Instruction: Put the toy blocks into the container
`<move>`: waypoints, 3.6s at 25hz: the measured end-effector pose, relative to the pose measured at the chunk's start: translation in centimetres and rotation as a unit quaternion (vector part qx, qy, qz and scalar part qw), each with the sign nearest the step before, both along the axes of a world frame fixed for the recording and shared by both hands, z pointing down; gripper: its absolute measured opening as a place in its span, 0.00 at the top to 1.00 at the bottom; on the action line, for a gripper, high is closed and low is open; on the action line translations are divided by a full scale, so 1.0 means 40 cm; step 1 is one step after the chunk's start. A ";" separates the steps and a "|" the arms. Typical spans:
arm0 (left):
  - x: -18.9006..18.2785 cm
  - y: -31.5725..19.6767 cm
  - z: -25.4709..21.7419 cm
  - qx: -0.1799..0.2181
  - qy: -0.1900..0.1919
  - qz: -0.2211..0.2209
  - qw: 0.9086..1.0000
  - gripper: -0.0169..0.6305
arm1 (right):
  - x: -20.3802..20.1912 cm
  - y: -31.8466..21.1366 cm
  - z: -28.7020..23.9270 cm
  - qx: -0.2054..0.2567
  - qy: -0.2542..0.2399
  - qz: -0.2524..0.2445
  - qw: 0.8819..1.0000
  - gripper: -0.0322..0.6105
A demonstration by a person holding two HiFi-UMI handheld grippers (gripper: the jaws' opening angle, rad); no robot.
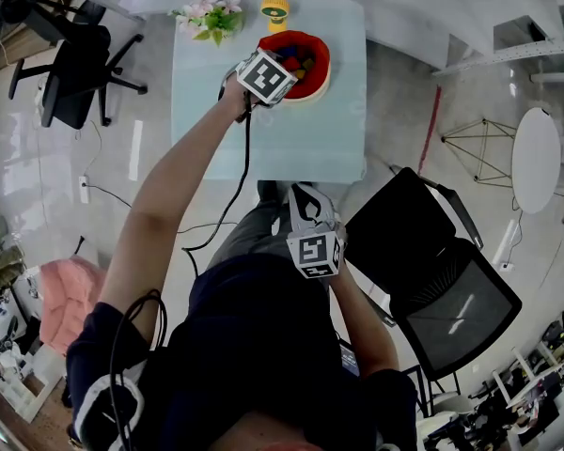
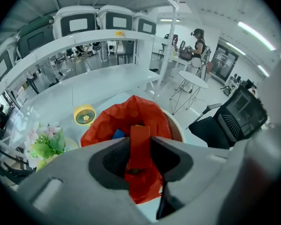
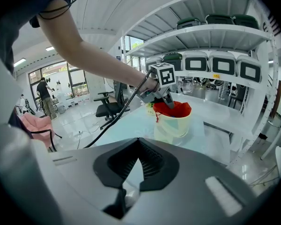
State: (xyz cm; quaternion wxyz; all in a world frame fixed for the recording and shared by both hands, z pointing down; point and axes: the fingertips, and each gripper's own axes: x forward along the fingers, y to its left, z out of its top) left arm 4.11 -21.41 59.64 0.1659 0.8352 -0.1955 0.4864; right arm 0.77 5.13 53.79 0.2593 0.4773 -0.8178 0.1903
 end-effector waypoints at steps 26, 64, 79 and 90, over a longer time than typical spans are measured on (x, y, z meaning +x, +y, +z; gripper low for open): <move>0.010 -0.021 -0.114 0.115 0.057 0.016 0.992 0.49 | 0.005 0.004 0.006 -0.002 0.003 -0.004 1.000 0.95; -0.303 0.221 -0.679 0.422 0.224 -0.102 0.873 0.97 | 0.105 -0.069 -0.202 0.102 -0.019 0.064 0.993 0.95; -0.458 0.353 -0.728 0.456 0.277 -0.214 0.819 0.97 | 0.123 -0.066 -0.371 0.190 -0.049 0.095 0.976 0.95; -0.515 0.438 -0.693 0.462 0.273 -0.232 0.811 0.97 | 0.162 -0.045 -0.451 0.229 -0.041 0.132 0.964 0.95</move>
